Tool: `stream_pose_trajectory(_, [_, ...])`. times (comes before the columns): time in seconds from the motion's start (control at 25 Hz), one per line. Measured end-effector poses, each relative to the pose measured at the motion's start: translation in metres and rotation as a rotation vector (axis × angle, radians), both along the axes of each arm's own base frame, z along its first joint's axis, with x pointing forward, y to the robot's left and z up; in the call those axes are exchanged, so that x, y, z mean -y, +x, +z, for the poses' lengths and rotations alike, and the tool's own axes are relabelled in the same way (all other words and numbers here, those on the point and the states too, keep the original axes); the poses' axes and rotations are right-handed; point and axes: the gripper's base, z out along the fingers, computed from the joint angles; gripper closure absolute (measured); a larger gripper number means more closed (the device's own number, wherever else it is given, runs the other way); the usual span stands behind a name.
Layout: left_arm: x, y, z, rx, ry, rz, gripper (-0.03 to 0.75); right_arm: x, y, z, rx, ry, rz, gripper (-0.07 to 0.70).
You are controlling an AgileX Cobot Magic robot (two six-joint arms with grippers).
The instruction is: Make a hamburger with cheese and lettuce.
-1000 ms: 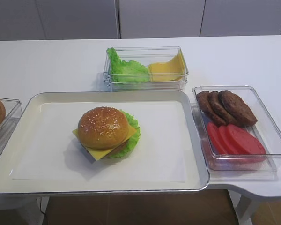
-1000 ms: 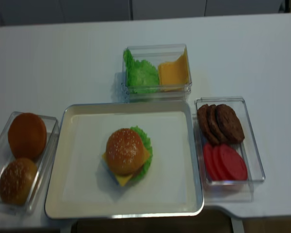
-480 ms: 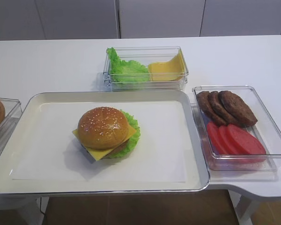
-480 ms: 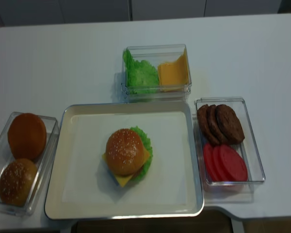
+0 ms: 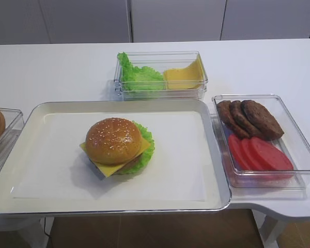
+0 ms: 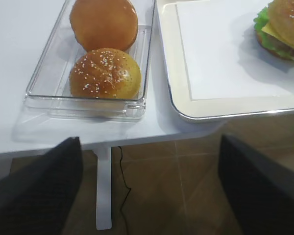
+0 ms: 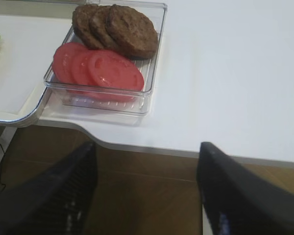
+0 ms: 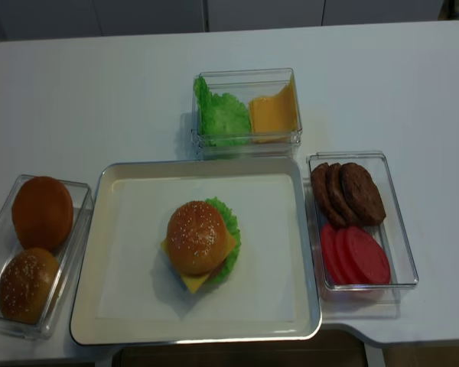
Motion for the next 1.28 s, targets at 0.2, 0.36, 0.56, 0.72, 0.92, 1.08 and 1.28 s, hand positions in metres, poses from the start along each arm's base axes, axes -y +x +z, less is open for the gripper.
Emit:
stream_pose_trajectory(0.2, [0.0001, 0.0063, -0.0048, 0.019, -0.007, -0.002, 0.073, 0.0000, 0.0000, 0.0000, 0.000, 0.000, 0.000, 0.153])
stream_pose_trajectory(0.36, [0.0005, 0.0071, -0.0052, 0.024, -0.013, -0.004, 0.073, 0.0000, 0.0000, 0.0000, 0.000, 0.000, 0.000, 0.153])
stream_pose_trajectory(0.56, [0.0006, 0.0073, -0.0051, 0.026, -0.016, -0.004, 0.073, 0.0000, 0.0000, 0.0000, 0.000, 0.000, 0.000, 0.153])
stream_pose_trajectory(0.72, [0.0006, 0.0073, -0.0051, 0.026, -0.016, -0.004, 0.073, 0.0000, 0.0000, 0.0000, 0.000, 0.000, 0.000, 0.153])
stream_pose_trajectory(0.92, [0.0006, 0.0072, -0.0051, 0.026, -0.016, -0.006, 0.073, 0.0000, 0.0000, 0.0000, 0.000, 0.001, -0.001, 0.153])
stream_pose_trajectory(1.08, [0.0004, 0.0071, -0.0051, 0.026, -0.016, -0.019, 0.073, 0.0000, 0.0000, 0.0000, 0.000, 0.001, -0.001, 0.153])
stream_pose_trajectory(1.28, [0.0004, 0.0071, -0.0051, 0.026, -0.016, -0.023, 0.073, 0.0000, 0.0000, 0.0000, -0.001, 0.003, -0.002, 0.153])
